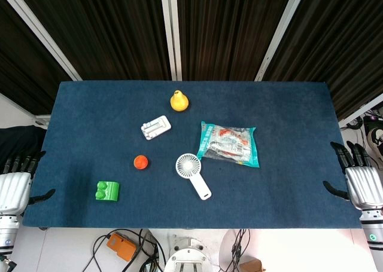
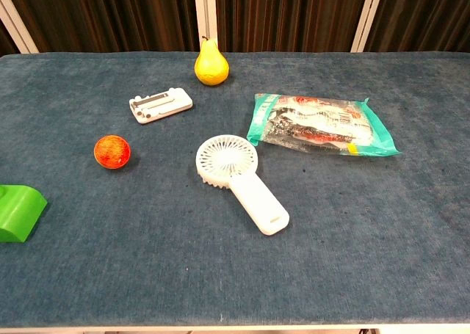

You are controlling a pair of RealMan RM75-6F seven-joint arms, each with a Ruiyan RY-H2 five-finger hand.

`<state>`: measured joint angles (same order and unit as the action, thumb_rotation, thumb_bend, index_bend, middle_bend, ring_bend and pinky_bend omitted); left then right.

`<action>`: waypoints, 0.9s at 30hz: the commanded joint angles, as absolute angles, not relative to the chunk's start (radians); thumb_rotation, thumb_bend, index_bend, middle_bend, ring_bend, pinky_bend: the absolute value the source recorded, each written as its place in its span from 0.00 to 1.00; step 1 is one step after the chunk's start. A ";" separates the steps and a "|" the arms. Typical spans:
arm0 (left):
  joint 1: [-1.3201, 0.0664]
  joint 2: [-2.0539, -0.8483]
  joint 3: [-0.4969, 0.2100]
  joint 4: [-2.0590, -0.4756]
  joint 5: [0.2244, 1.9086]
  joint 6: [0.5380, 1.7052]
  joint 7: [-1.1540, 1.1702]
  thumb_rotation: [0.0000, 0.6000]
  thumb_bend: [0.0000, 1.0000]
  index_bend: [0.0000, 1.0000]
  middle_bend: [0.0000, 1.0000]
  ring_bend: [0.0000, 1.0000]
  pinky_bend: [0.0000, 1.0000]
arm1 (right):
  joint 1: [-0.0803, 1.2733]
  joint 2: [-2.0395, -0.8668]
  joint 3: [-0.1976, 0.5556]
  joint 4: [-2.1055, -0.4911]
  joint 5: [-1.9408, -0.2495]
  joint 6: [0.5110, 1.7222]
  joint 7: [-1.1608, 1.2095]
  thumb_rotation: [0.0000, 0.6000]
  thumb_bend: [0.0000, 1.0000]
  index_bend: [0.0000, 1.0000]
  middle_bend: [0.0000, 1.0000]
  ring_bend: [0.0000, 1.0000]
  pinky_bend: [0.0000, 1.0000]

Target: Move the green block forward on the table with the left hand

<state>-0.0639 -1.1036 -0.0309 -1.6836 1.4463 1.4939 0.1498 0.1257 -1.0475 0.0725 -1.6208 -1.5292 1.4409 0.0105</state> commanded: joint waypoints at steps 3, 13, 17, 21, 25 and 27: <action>-0.063 -1.103 -0.021 -1.687 1.468 1.494 0.145 1.00 0.00 0.12 0.12 0.04 0.02 | 0.129 -1.045 0.077 -1.621 -1.527 1.441 0.013 1.00 0.33 0.02 0.18 0.00 0.08; -0.146 -1.100 0.033 -1.759 1.615 1.375 0.218 1.00 0.00 0.12 0.12 0.06 0.02 | 0.114 -1.034 0.076 -1.617 -1.534 1.474 0.029 1.00 0.33 0.02 0.18 0.00 0.08; -0.193 -1.125 0.044 -1.774 1.626 1.287 0.265 1.00 0.00 0.12 0.12 0.06 0.02 | 0.109 -1.036 0.070 -1.611 -1.531 1.474 0.042 1.00 0.33 0.02 0.18 0.00 0.09; -0.229 -1.151 0.047 -1.781 1.582 1.200 0.311 1.00 0.00 0.12 0.12 0.06 0.02 | 0.105 -1.035 0.067 -1.609 -1.530 1.475 0.051 1.00 0.33 0.02 0.18 0.00 0.09; -0.245 -1.179 0.048 -1.770 1.533 1.150 0.342 1.00 0.00 0.12 0.12 0.06 0.02 | 0.103 -1.037 0.066 -1.605 -1.529 1.475 0.057 1.00 0.33 0.02 0.18 0.00 0.09; -0.252 -1.196 0.049 -1.758 1.508 1.128 0.351 1.00 0.00 0.12 0.12 0.06 0.02 | 0.103 -1.039 0.065 -1.603 -1.528 1.472 0.059 1.00 0.33 0.02 0.18 0.00 0.09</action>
